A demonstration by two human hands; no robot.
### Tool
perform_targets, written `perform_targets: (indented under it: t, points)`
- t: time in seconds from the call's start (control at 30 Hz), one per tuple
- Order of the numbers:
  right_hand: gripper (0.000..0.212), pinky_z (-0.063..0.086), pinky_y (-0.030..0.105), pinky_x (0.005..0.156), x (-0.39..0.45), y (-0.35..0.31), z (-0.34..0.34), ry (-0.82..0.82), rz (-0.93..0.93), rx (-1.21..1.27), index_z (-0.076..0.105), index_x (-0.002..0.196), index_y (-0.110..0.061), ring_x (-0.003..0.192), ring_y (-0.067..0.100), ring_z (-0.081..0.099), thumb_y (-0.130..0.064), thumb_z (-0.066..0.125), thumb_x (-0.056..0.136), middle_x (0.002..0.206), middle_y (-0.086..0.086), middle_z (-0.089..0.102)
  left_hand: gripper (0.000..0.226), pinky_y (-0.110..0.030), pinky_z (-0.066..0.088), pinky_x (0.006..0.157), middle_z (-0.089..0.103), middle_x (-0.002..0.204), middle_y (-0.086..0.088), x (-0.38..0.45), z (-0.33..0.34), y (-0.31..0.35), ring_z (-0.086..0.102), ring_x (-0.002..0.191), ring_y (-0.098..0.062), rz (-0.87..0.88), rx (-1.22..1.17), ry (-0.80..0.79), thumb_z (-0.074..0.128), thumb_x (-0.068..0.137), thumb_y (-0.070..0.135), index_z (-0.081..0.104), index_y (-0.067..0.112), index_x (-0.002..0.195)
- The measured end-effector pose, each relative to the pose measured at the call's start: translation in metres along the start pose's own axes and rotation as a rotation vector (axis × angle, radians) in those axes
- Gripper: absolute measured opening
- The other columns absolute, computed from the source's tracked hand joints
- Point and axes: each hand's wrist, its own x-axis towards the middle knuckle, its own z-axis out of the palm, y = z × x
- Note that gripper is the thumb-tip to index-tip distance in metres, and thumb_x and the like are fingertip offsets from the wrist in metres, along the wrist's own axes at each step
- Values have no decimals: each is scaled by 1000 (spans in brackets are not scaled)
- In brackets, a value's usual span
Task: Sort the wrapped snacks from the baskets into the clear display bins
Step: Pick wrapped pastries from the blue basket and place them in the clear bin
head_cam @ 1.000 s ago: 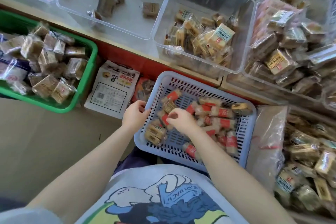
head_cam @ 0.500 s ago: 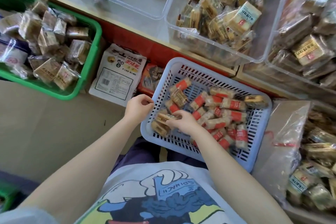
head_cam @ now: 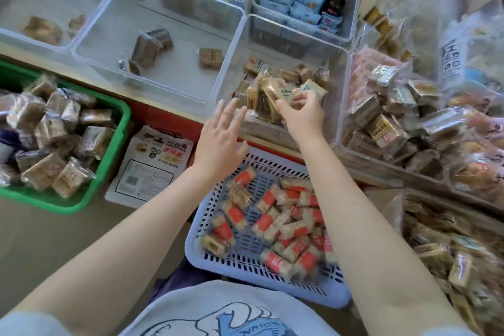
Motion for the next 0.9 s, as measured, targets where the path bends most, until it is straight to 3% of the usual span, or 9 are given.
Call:
perform_targets:
  t: [0.17, 0.27, 0.4, 0.57, 0.63, 0.7, 0.77, 0.83, 0.9]
  points:
    - [21, 30, 8, 60, 6, 3, 5, 12, -29, -115, 58, 108, -18, 80, -3, 44, -23, 66, 89, 116, -1, 55, 83, -40, 3, 123, -15, 165, 0, -2, 9, -14, -21, 150, -20, 58, 153, -144, 47, 96, 37, -5, 21, 159]
    - [15, 38, 4, 65, -9, 15, 2, 33, -68, -89, 60, 106, -16, 72, -4, 51, -17, 62, 91, 114, 3, 58, 84, -41, 2, 123, -25, 163, 3, -3, 15, -23, -28, 148, -17, 80, 170, -162, 41, 97, 47, -13, 23, 157]
    - [8, 56, 36, 75, -40, 38, 5, 11, -72, -11, 60, 94, -22, 80, 20, 64, -16, 55, 93, 93, 7, 65, 85, -41, 2, 122, -26, 162, 5, -3, 18, -27, -29, 147, -15, 101, 134, -154, 42, 98, 50, -14, 25, 157]
    - [9, 56, 42, 74, -78, 94, 32, -233, 150, -78, 61, 94, -20, 81, 27, 67, -21, 53, 98, 87, 5, 67, 79, -43, 18, 119, -1, 167, -6, -35, 33, -33, -3, 153, -24, 7, -16, -15, 53, 96, 36, 10, 15, 159]
    - [10, 57, 44, 82, -88, 123, 48, -440, 300, -173, 61, 96, -20, 86, 25, 69, -26, 54, 100, 96, 3, 68, 75, -42, 29, 115, 12, 165, -8, -65, 49, -44, 15, 151, -25, -143, -107, -109, 54, 98, 33, 13, 14, 158]
    - [12, 57, 40, 82, -101, 151, 66, -639, 406, -264, 62, 103, -19, 90, 22, 69, -29, 56, 99, 107, 5, 68, 71, -41, 47, 99, 23, 162, -6, -94, 64, -56, 40, 138, -23, -322, -174, -310, 50, 101, 34, 13, 17, 158]
    - [22, 52, 35, 75, -118, 172, 82, -805, 444, -356, 62, 114, -17, 92, 22, 65, -31, 58, 98, 117, 6, 66, 65, -33, 51, 68, 38, 154, -4, -117, 75, -66, 63, 102, -18, -442, -225, -465, 47, 102, 37, 16, 22, 157]
    - [37, 47, 32, 79, -137, 186, 96, -948, 425, -430, 58, 126, -17, 99, 20, 58, -36, 63, 95, 127, 4, 60, 63, -28, 40, 50, 61, 127, 0, -135, 80, -70, 61, 68, -11, -491, -279, -535, 48, 101, 37, 20, 25, 156]
    - [51, 48, 33, 87, -154, 194, 107, -1062, 415, -443, 50, 136, -19, 108, 21, 57, -40, 66, 92, 129, 2, 58, 64, -28, 37, 48, 67, 97, 6, -146, 82, -71, 58, 62, -9, -515, -337, -549, 50, 99, 38, 21, 29, 156]
